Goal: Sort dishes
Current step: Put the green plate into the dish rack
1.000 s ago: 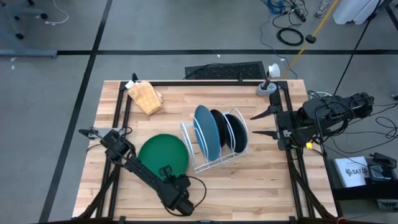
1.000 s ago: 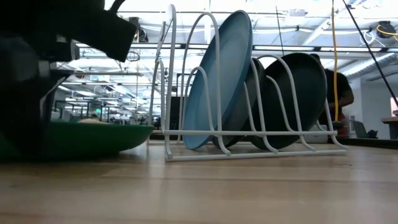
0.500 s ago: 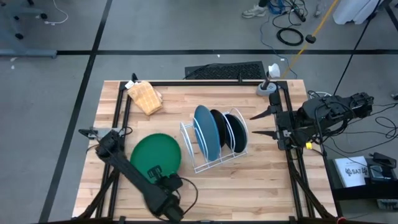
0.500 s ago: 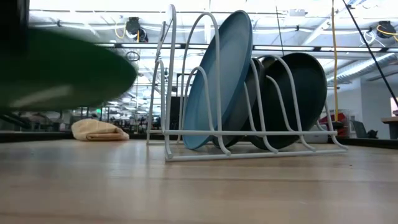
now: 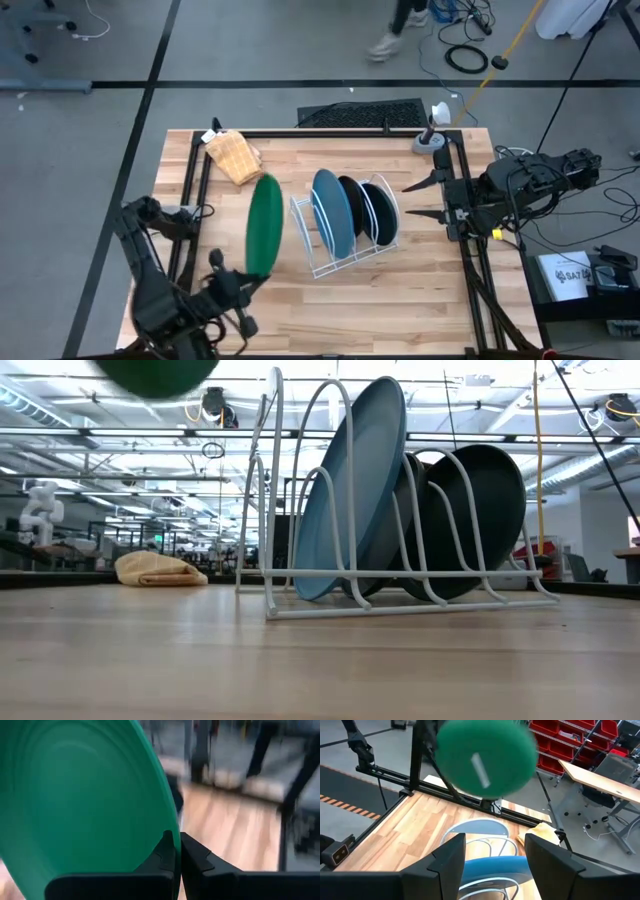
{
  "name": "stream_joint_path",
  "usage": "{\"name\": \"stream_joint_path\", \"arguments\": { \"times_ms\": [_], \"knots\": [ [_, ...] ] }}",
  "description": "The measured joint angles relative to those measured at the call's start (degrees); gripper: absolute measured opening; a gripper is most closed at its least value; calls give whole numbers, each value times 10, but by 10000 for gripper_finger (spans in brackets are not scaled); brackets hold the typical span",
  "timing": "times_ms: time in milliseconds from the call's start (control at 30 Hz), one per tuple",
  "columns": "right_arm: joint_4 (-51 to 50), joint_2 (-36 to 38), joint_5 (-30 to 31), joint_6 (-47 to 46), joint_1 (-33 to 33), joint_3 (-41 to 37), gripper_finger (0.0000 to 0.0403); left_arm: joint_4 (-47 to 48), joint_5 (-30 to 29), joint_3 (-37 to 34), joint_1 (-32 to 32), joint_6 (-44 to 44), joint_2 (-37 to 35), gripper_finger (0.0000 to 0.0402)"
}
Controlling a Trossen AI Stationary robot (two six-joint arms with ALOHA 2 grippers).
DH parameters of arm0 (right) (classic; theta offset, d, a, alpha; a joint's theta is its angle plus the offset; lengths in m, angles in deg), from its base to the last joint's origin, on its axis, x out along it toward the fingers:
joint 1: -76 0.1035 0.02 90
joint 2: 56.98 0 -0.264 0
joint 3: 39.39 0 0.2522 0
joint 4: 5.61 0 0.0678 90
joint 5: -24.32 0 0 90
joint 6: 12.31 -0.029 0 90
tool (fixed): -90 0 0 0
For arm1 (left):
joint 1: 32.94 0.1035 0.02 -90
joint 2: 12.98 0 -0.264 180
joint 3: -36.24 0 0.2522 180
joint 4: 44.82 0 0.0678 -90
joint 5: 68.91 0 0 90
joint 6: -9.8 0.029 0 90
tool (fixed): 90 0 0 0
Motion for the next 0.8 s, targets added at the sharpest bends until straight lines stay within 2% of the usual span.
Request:
{"name": "stream_joint_path", "arguments": {
  "times_ms": [133, 200, 267, 367, 667, 800],
  "knots": [
    [1, 0, 0, 0, 0, 0, 199, -16, -165, 5, 1, 4, -9, 10],
    [5, 0, 0, 3, 0, 0, 199, -34, -222, 5, 9, 4, -9, 10],
    [13, 0, 0, 8, 0, 0, 199, -64, -225, 4, 27, 14, -9, 10],
    [26, 0, 0, 15, 0, 0, 199, -155, -227, -9, 62, 74, -8, 10],
    [31, 0, 0, 23, 0, 0, 199, -445, -230, -11, 121, 380, -2, 10],
    [30, 0, 0, 26, 0, 0, 199, -566, -168, -11, 142, 508, -1, 10]
  ]
}}
